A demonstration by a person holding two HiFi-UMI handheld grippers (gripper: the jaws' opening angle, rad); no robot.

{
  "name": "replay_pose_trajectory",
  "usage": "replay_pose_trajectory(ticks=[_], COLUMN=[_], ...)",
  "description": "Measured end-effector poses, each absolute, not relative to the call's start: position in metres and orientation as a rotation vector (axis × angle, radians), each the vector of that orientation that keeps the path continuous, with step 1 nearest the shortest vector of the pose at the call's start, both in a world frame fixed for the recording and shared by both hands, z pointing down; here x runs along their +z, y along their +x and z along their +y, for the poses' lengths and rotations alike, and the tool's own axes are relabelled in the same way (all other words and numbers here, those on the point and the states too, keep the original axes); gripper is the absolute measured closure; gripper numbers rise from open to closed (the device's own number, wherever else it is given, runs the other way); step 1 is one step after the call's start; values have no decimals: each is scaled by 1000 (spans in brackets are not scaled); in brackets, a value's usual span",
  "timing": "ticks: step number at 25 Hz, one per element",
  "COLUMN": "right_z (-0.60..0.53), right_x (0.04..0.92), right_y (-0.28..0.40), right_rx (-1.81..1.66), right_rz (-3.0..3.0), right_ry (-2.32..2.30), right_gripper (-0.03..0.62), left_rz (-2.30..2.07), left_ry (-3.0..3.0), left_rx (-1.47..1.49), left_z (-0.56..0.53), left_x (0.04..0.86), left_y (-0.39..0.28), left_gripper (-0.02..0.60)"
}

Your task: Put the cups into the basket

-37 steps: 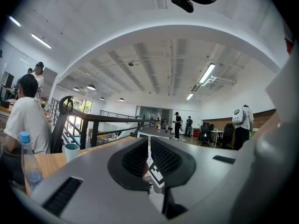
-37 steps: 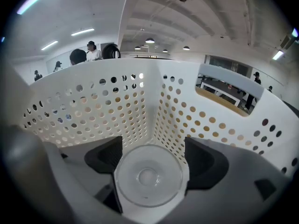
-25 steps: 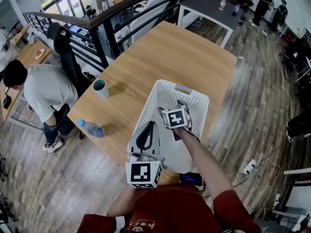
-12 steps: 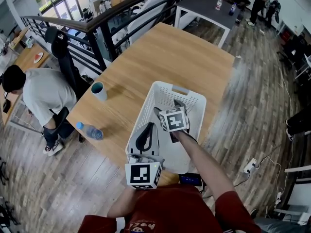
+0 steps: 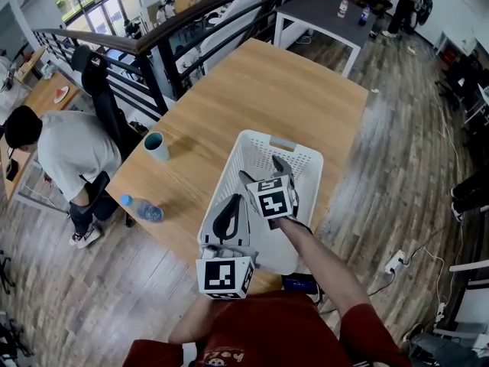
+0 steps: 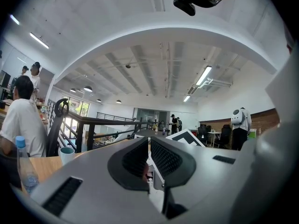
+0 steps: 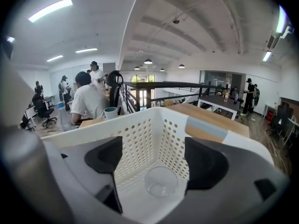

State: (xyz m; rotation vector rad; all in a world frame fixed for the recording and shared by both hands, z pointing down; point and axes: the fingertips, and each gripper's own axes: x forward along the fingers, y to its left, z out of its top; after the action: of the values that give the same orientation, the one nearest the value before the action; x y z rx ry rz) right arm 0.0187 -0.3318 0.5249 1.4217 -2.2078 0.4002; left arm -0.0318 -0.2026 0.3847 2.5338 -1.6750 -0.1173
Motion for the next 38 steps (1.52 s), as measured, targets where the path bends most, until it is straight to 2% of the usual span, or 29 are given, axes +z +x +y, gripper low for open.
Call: replay_pose_trajectory(ticks=[10, 38], right_z=[-310, -267], right_x=[481, 427], right_y=[-8, 14], right_rx=[235, 193], right_rz=[-2343, -2518], right_ry=[1439, 1540], right_gripper=[204, 215], left_rz=[-1704, -1794], left_ry=[2520, 2470], left_rx=[-126, -115], left_z=[-202, -207], left_x=[381, 380], left_y=[-41, -63], left_gripper=[560, 560])
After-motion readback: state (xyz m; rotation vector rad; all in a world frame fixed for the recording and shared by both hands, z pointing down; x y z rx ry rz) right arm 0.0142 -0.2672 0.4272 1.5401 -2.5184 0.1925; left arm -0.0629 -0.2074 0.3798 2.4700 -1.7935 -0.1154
